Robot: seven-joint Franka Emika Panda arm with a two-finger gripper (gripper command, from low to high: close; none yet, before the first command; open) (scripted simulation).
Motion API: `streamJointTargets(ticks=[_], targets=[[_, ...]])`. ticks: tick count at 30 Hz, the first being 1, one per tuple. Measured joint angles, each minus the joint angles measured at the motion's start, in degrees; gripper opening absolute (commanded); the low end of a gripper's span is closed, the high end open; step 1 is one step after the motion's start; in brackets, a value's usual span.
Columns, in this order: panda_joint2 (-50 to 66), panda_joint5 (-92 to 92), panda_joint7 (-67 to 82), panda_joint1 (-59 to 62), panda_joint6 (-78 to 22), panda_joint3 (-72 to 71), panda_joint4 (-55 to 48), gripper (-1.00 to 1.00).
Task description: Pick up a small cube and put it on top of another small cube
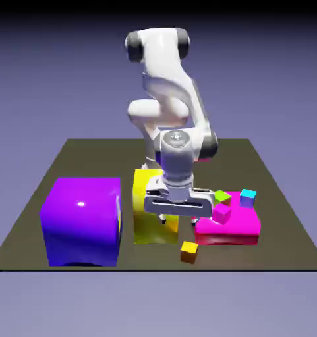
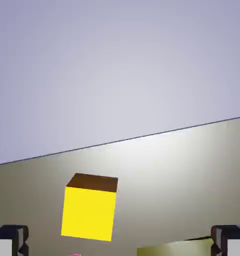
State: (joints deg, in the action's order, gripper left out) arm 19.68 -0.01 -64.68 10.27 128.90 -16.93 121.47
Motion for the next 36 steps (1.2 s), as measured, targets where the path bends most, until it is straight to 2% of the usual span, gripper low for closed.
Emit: streamJointTargets(ticks=[7,11,12,14,18,20,30,32,35,36], targets=[[13.3,0.0,-5.6,2.8,-11.5,-4.3,-10.0,0.00],[18.0,1.2,-6.1,1.5,-4.0,-3.2,-7.2,0.00],[18.7,1.4,-6.2,1.4,-2.9,-3.1,-6.8,-1.00],[18.7,1.3,-6.2,1.4,-2.8,-3.1,-6.8,-1.00],[13.3,-0.2,-5.6,2.8,-11.4,-4.3,-10.0,-1.00],[12.2,-0.9,-3.1,2.2,-10.8,-4.1,-10.6,-1.00],[-6.0,8.0,16.5,-17.8,-27.8,-23.9,-4.8,-1.00],[-5.2,8.8,14.3,-17.4,-28.6,-24.4,-4.2,-1.00],[-2.9,10.8,12.9,-17.6,-21.1,-23.3,1.6,-1.00],[-2.2,11.4,12.6,-17.7,-19.0,-23.0,3.2,1.00]])
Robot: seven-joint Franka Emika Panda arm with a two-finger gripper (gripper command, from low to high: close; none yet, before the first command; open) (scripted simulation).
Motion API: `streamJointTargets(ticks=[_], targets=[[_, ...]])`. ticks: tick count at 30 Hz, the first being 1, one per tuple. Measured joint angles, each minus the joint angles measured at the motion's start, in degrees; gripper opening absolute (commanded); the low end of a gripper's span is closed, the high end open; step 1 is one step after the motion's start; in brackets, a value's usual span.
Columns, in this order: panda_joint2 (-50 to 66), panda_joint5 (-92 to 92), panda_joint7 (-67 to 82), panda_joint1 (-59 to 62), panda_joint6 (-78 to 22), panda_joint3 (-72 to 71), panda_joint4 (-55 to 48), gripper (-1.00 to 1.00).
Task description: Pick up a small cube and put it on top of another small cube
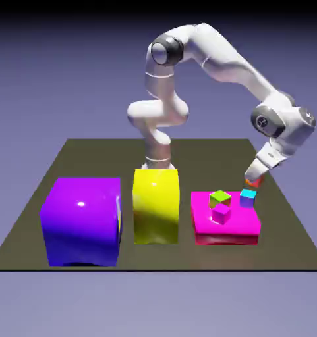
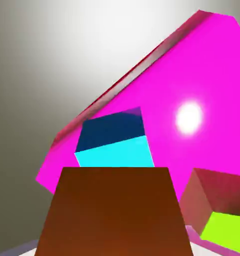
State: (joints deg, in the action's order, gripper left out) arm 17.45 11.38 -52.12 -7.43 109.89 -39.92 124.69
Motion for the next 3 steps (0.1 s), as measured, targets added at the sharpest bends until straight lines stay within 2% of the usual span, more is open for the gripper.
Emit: streamJointTargets(ticks=[3], targets=[[-0.8,-0.5,0.4,0.1,-2.5,-0.4,-1.9,1.00]])
